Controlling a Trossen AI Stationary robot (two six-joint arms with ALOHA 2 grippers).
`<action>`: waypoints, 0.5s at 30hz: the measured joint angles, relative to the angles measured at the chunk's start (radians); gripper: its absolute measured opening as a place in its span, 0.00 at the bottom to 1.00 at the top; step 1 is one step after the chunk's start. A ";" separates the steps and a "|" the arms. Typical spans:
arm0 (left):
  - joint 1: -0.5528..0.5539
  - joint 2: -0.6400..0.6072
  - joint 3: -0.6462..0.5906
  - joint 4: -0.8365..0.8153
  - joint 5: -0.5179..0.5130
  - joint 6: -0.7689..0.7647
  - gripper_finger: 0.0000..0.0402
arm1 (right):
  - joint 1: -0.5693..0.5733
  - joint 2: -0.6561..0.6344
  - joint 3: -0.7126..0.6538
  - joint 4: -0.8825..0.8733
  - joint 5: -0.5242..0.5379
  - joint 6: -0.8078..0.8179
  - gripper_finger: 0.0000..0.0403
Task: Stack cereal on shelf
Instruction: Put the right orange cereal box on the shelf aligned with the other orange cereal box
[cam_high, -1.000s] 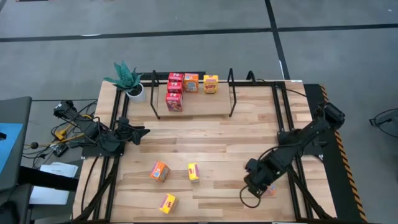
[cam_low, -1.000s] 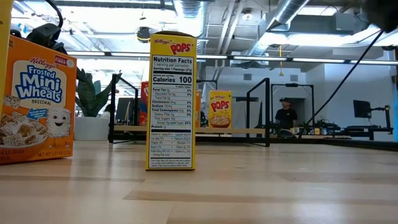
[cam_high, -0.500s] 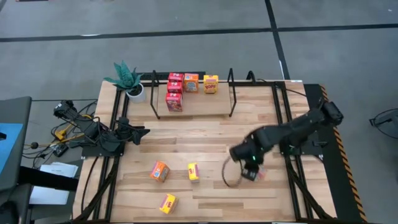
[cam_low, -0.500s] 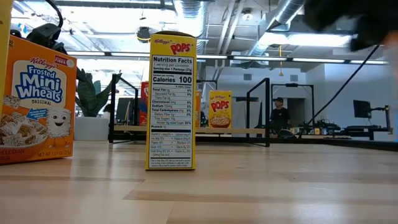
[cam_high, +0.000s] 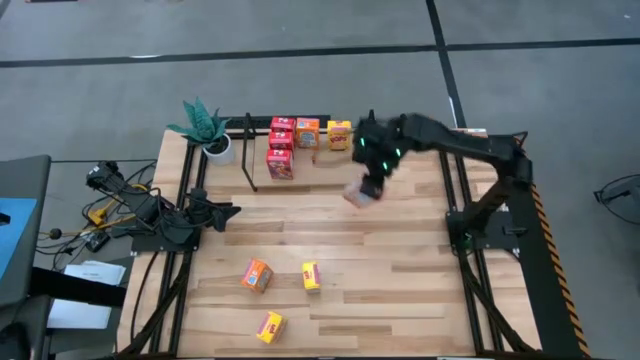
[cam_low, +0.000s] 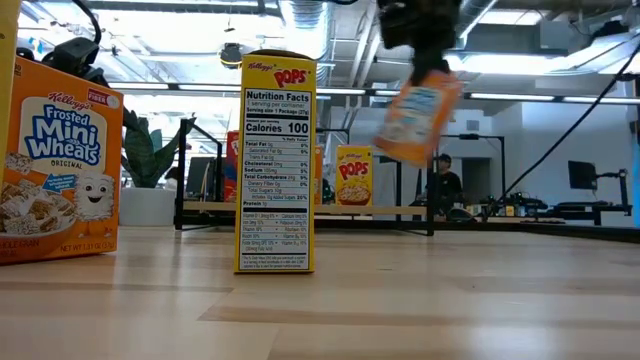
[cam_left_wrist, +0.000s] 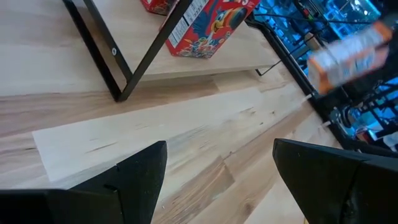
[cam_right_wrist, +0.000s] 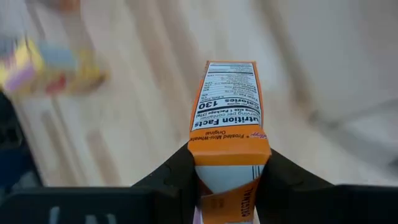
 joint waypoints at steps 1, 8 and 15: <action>0.000 0.000 0.000 0.000 -0.002 -0.005 0.71 | -0.024 0.027 0.046 -0.001 0.000 -0.038 0.34; 0.000 0.000 0.000 0.000 -0.023 -0.050 0.71 | -0.097 0.273 0.405 -0.040 0.001 -0.284 0.38; 0.000 0.000 0.000 0.000 -0.053 -0.088 0.71 | -0.101 0.532 0.721 -0.158 0.093 -0.497 0.37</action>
